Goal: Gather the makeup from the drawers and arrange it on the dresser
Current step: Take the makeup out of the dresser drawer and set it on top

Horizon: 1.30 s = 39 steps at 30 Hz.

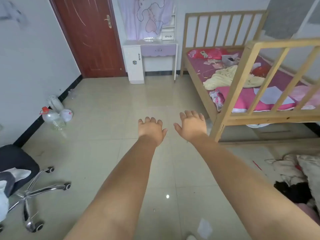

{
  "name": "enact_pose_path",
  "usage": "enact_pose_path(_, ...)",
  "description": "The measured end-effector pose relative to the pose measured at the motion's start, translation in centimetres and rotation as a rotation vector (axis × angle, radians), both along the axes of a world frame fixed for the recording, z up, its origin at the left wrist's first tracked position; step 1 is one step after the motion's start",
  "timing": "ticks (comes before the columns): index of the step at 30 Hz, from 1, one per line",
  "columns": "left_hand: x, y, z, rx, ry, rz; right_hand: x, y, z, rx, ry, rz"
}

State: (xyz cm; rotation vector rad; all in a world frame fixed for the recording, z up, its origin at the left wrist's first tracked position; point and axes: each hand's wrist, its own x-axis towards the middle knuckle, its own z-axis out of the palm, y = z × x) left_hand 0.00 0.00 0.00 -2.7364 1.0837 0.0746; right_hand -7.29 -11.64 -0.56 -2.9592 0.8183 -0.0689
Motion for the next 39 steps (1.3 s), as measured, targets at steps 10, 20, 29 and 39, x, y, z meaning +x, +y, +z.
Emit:
enact_pose_path(10,16.5,-14.0,-3.6,0.060,0.103,0.062,15.5,-16.3,-3.4,0.075,0.170,-0.043)
enact_pose_path(20,34.0,-27.1,-3.0,0.001,0.130,0.093,33.0,-30.1,-2.9,0.072,0.155,0.019)
enact_pose_path(29,55.8,-40.1,-4.5,-0.048,0.125,0.074,54.4,-43.7,-3.4,0.025,0.113,0.016)
enact_pose_path(39,77.6,-55.2,-3.8,-0.080,0.117,0.026,75.7,-58.3,-3.4,-0.032,0.091,-0.008)
